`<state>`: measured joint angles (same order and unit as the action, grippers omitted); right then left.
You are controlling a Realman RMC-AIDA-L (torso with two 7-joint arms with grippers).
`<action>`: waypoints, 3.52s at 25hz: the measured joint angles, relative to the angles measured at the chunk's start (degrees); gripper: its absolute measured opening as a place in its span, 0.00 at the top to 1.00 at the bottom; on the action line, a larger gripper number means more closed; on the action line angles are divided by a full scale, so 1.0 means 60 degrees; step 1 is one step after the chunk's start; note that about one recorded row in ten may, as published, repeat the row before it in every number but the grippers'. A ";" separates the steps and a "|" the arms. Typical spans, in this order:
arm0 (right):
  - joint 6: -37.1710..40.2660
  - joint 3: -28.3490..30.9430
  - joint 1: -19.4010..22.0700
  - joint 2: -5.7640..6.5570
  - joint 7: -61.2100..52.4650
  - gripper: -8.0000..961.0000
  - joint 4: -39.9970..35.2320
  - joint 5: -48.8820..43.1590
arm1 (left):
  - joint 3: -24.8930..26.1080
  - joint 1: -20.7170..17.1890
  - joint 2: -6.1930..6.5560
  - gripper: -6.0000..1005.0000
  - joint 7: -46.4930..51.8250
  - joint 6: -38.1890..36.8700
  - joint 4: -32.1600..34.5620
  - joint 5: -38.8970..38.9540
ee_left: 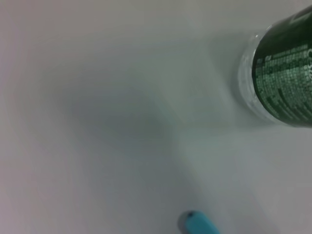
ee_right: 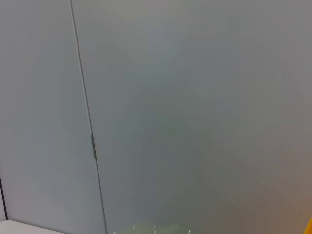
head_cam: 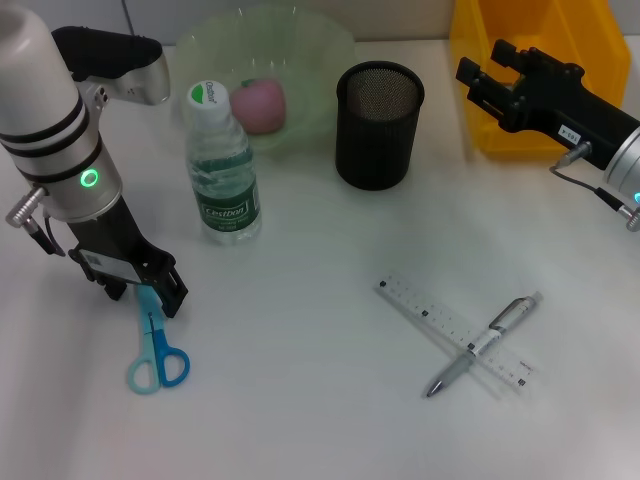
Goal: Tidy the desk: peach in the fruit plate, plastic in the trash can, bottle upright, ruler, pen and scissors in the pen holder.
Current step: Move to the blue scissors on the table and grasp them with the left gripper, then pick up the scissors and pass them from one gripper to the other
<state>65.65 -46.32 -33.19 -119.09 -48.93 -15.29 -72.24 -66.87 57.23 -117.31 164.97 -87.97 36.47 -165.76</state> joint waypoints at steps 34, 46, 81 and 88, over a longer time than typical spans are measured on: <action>0.0001 0.0000 0.0008 -0.0015 0.0012 0.42 0.0000 0.0000 | -0.0703 0.0034 -0.0081 0.45 -0.0015 -0.0068 -0.0025 0.0001; 0.0001 0.0000 0.0009 -0.0015 0.0011 0.42 0.0014 0.0000 | -0.0763 0.0096 -0.0108 0.78 -0.0047 -0.0138 0.0006 0.0015; 0.0187 0.0259 -0.0002 -0.0030 -0.0058 0.42 -0.0085 0.0001 | -0.0746 -0.1359 -0.0076 0.78 -0.0044 -0.1935 0.5343 0.0014; 0.0681 0.0265 -0.0006 -0.0032 -0.0072 0.42 -0.0087 0.0168 | -0.0537 -0.1894 0.0068 0.78 -0.0114 -0.2178 0.6676 0.0019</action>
<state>69.73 -44.73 -33.22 -119.28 -49.36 -15.82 -71.23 -70.09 45.87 -116.90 164.28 -101.04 76.52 -165.65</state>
